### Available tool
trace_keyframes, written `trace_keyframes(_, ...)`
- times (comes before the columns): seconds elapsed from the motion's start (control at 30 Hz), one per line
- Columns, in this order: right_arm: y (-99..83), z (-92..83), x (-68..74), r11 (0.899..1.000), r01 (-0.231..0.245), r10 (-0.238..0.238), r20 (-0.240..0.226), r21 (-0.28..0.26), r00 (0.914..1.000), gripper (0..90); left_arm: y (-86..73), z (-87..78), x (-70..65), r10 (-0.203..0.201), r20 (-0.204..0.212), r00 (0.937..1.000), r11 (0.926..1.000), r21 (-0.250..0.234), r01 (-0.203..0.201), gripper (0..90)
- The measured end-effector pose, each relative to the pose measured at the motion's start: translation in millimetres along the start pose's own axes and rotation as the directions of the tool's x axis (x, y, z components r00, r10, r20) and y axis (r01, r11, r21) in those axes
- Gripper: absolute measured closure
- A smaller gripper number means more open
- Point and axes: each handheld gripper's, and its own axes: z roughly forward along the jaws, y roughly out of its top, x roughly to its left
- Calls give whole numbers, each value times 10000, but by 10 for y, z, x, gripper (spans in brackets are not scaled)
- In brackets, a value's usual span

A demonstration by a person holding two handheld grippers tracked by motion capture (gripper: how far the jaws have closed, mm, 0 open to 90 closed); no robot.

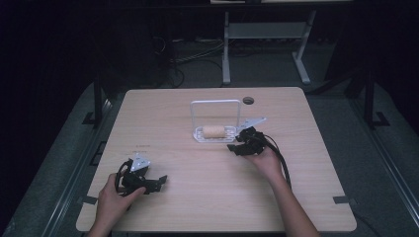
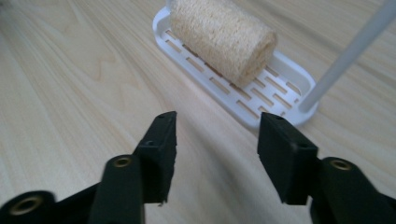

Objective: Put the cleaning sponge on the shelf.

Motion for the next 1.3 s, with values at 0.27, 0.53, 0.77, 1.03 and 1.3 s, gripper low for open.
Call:
trace_keyframes(0.27, -207, -171, 19, 9997, -223, 224, 168, -49, 9996, 303, 0, 0, 1, 20, -10, 10000, 10000, -1, -20, 126)
trace_keyframes(0.53, -402, -364, 64, 9983, -506, 516, 355, -302, 9980, 174, 0, 0, 2, 25, -8, 10000, 10000, 0, -25, 126)
trace_keyframes(0.77, -608, -536, 132, 9968, -584, 626, 786, -554, 9949, 133, 0, 0, 1, 17, -7, 10000, 10000, 2, -17, 127)
trace_keyframes(1.03, -892, -716, 187, 9923, -925, 1011, 1074, -820, 9891, 111, 0, 0, 1, 21, -7, 10000, 10000, 1, -21, 126)
trace_keyframes(1.3, -1215, -834, 209, 9875, -1314, 1427, 1402, -869, 9798, 103, 0, 0, 1, 21, -8, 10000, 10000, 0, -21, 127)
